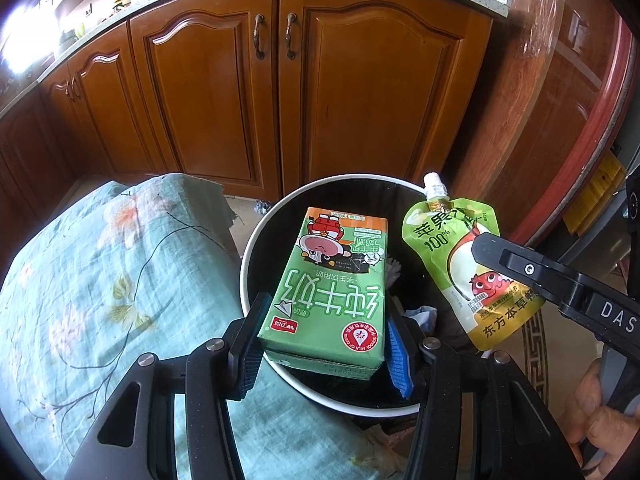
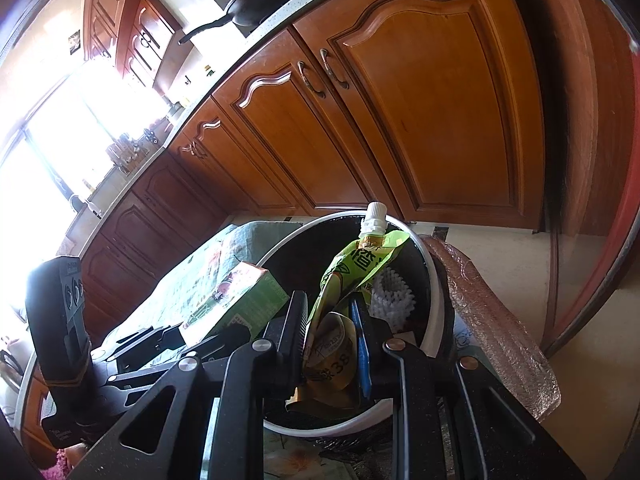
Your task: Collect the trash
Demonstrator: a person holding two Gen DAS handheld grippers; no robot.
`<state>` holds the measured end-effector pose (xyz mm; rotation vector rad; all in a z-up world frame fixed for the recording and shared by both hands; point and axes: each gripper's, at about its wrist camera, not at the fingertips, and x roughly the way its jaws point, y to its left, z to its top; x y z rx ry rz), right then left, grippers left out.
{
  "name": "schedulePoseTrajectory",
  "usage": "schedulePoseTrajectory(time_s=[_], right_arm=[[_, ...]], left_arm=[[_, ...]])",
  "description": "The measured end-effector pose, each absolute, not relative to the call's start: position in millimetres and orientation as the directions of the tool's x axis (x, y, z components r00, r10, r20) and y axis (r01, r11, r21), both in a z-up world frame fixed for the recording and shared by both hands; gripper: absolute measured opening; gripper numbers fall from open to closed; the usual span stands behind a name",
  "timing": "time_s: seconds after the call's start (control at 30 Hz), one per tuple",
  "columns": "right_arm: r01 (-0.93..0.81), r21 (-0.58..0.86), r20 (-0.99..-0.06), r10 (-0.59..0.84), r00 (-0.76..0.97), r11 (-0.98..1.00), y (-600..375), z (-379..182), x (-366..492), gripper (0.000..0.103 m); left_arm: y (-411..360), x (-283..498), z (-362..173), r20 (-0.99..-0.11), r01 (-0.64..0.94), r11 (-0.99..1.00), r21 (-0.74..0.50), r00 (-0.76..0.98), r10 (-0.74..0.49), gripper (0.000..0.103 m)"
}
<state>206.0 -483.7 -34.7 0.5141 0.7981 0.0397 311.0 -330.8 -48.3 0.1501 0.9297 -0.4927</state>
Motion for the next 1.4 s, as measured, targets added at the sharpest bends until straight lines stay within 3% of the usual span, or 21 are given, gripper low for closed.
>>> schedulePoseTrajectory(time_s=[0.43,0.6,0.73,0.83,0.97,1.03,1.13,1.4], right_arm=[[0.16,0.437,-0.695,0.219,0.684,0.885,-487.3,-40.3,211.1,0.022],[0.168,0.449,-0.691,0.222,0.688,0.878,-490.5,-40.3,212.1,0.027],[0.179,0.462,-0.68,0.217,0.7,0.869,-491.9,-38.4,207.1,0.045],[0.178,0.466,-0.673,0.217,0.707,0.866,-490.2,-35.8,201.7,0.049],[0.167,0.472,-0.658,0.22,0.72,0.866,-484.4,-31.3,191.4,0.077],[0.158,0.461,-0.654,0.214,0.726,0.873,-476.6,-28.7,185.0,0.083],[0.139,0.46,-0.641,0.22,0.735,0.877,-464.2,-27.0,174.4,0.096],[0.105,0.42,-0.631,0.207,0.747,0.901,-415.8,-25.8,146.6,0.1]], left_arm=[[-339.2,322.0,-56.0,-0.819,0.461,0.882,-0.096,0.467,-0.333,0.05],[-340.9,321.0,-53.7,-0.825,0.457,0.885,-0.093,0.462,-0.325,0.053],[-331.7,317.6,-49.7,-0.819,0.441,0.891,-0.104,0.471,-0.329,0.059],[-318.9,311.8,-45.5,-0.809,0.417,0.901,-0.121,0.484,-0.333,0.065],[-293.6,297.0,-41.1,-0.79,0.377,0.914,-0.148,0.511,-0.338,0.071],[-277.1,281.9,-38.3,-0.77,0.346,0.926,-0.148,0.547,-0.328,0.079],[-252.4,259.3,-37.3,-0.744,0.31,0.933,-0.184,0.577,-0.338,0.082],[-191.7,201.8,-35.7,-0.694,0.25,0.923,-0.291,0.609,-0.384,0.084]])
